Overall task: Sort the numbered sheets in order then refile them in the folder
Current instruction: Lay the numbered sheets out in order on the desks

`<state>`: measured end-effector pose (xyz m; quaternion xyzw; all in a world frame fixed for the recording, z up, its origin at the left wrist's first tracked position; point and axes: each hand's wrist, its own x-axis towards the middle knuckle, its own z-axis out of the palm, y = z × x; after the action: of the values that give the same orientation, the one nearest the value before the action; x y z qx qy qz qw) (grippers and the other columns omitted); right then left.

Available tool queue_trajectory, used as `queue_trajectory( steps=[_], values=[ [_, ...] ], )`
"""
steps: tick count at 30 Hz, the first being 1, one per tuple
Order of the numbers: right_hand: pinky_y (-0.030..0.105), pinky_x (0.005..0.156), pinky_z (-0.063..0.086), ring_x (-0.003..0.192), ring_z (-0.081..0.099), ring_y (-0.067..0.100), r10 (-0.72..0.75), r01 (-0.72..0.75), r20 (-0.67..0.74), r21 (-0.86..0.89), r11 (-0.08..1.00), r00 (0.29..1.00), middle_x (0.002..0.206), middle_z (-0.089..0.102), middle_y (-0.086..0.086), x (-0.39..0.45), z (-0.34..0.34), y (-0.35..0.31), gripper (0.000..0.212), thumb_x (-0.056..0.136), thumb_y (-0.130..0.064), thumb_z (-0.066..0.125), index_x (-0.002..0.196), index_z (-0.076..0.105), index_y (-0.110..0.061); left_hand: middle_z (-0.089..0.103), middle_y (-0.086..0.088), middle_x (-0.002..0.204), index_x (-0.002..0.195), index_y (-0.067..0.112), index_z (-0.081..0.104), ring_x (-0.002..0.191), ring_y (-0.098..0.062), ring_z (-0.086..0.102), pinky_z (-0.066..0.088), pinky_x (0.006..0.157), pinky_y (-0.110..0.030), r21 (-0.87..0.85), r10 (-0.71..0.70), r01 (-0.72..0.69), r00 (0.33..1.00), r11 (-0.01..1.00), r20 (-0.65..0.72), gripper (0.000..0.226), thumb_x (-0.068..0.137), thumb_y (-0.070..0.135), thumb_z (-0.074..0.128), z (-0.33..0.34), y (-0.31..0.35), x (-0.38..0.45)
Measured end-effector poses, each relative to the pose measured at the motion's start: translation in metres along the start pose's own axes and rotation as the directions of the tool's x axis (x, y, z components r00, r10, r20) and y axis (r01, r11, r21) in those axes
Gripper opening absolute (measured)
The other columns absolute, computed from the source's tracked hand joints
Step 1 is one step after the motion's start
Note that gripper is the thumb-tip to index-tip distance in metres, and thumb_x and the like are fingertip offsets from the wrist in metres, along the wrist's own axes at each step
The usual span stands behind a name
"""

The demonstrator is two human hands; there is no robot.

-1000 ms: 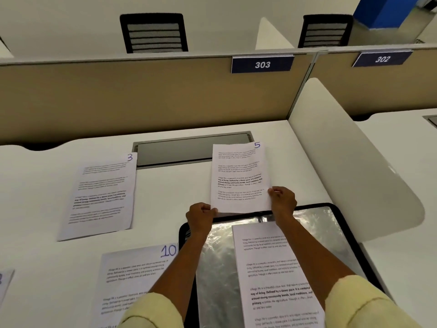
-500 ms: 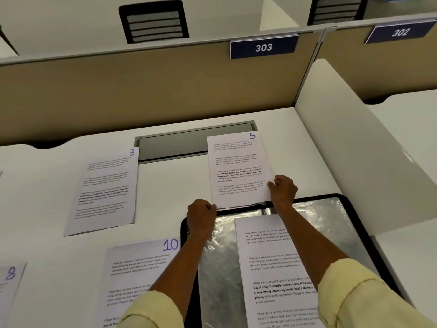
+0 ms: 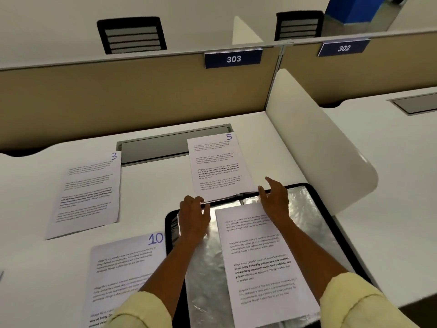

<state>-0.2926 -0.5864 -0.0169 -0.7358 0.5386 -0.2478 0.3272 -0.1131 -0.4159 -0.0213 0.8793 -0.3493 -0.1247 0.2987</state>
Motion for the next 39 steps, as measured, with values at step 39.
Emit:
queue_trajectory(
  steps=[39],
  values=[
    [0.028, 0.065, 0.050, 0.076, 0.066, 0.022, 0.272, -0.281, 0.182, 0.025, 0.959, 0.945, 0.083, 0.069, 0.008, -0.164, -0.116, 0.090, 0.014, 0.082, -0.010, 0.077, 0.088, 0.068, -0.001, 0.063, -0.009, 0.108, 0.119, 0.008, 0.063, 0.102, -0.023, 0.058, 0.046, 0.089, -0.034, -0.146, -0.221, 0.212, 0.974, 0.966, -0.046, 0.029, 0.095, 0.024, 0.058, 0.044, 0.043, -0.235]
  ],
)
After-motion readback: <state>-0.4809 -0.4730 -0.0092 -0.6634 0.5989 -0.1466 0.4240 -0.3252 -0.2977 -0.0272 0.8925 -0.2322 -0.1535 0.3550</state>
